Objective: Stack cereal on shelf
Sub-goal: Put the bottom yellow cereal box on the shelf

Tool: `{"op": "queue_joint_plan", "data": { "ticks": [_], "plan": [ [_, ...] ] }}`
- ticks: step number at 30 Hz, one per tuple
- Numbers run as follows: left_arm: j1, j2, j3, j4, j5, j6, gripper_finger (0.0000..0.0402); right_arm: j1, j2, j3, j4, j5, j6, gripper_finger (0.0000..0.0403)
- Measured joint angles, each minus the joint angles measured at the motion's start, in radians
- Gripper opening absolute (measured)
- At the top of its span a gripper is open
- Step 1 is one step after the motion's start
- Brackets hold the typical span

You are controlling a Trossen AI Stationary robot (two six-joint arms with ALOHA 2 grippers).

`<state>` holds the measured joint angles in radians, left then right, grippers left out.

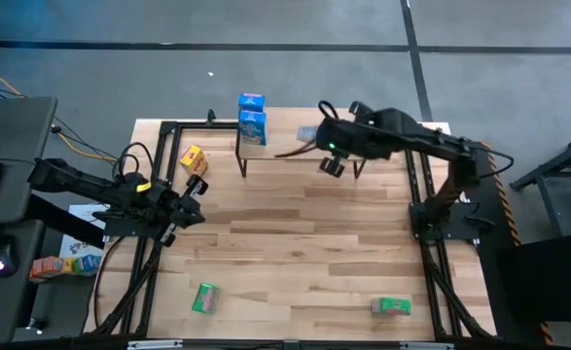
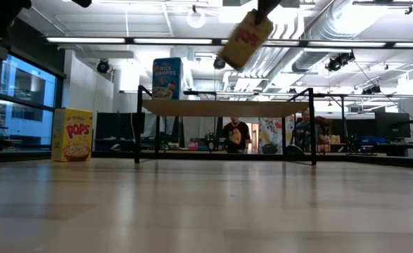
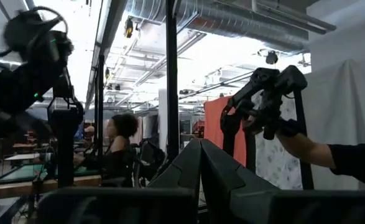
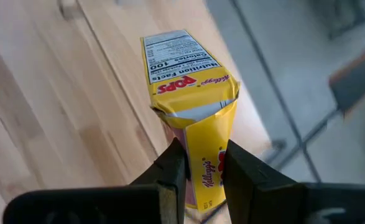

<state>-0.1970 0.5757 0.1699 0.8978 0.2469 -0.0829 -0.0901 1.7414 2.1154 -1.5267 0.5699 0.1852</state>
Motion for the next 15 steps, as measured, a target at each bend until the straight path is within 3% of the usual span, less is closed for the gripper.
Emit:
{"op": "queue_joint_plan", "data": {
  "ticks": [6,15],
  "plan": [
    [0.0,0.0,0.0,-0.002,-0.007,0.054,0.0003,-0.112,0.059,0.013,-0.016,-0.118,-0.002,0.0055],
    [0.0,0.0,0.0,-0.027,-0.121,0.062,0.0003,-0.225,0.104,0.012,-0.043,-0.199,0.043,0.0055]
  ]
}}
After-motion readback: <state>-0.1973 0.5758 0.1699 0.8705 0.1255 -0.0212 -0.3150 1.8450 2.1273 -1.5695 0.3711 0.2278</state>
